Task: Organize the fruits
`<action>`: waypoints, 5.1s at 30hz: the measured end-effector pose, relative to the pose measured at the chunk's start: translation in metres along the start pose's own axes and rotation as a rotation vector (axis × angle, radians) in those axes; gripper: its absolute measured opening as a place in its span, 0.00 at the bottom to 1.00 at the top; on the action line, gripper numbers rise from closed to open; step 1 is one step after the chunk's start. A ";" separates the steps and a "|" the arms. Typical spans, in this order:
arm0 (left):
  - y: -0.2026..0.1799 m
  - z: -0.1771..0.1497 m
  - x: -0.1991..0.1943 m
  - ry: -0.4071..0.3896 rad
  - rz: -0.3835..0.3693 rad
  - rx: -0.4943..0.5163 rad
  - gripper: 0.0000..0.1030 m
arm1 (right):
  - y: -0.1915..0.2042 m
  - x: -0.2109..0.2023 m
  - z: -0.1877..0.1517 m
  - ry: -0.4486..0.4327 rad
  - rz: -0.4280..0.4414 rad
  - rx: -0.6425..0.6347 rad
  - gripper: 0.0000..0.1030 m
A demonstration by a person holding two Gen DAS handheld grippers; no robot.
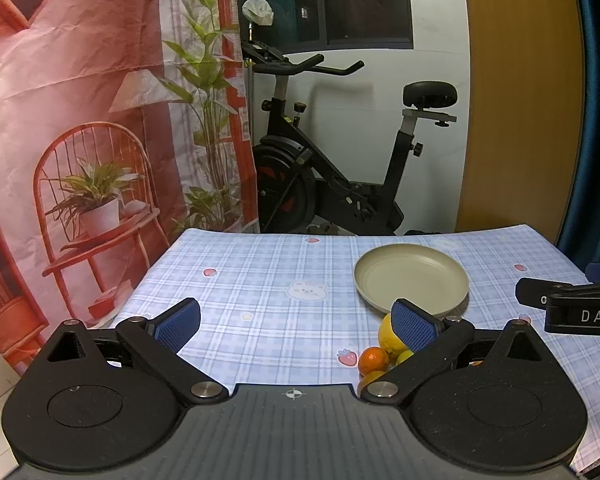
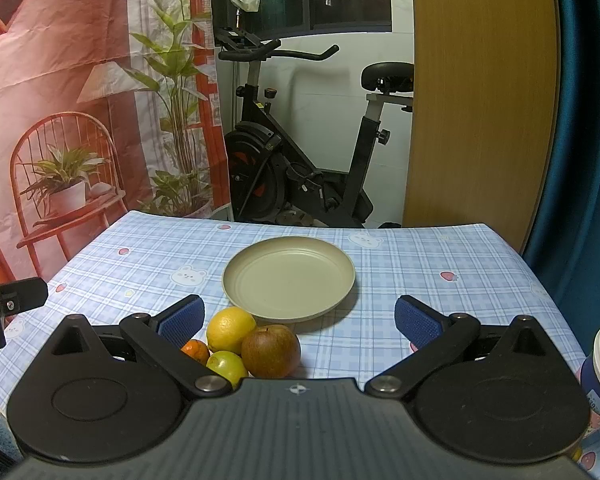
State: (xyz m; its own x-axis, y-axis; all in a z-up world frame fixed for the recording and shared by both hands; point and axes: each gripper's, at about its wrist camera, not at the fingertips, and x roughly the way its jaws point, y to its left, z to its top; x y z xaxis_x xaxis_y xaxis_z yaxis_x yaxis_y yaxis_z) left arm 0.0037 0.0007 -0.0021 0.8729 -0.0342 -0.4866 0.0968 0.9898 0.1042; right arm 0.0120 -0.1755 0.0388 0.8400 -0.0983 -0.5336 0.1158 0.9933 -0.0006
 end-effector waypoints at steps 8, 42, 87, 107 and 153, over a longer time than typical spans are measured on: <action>0.000 0.000 0.000 0.004 -0.006 -0.003 0.99 | -0.001 0.001 -0.001 0.001 0.000 0.001 1.00; 0.005 -0.006 0.007 0.009 -0.016 -0.038 0.99 | -0.005 0.007 -0.009 0.006 -0.017 0.007 1.00; 0.007 -0.001 0.061 0.000 -0.217 -0.034 0.89 | -0.024 0.035 -0.022 -0.053 0.106 -0.154 1.00; 0.010 -0.025 0.106 0.241 -0.370 -0.034 0.77 | -0.051 0.063 -0.027 0.084 0.323 -0.073 0.93; 0.000 -0.116 0.111 0.588 -0.661 -0.163 0.53 | 0.043 0.058 -0.113 0.514 0.594 -0.217 0.45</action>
State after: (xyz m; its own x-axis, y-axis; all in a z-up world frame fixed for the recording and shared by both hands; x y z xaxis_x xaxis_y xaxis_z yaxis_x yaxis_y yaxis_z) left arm 0.0454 0.0127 -0.1570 0.2728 -0.5719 -0.7736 0.3843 0.8019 -0.4574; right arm 0.0057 -0.1318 -0.0875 0.3750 0.4364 -0.8179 -0.4221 0.8659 0.2685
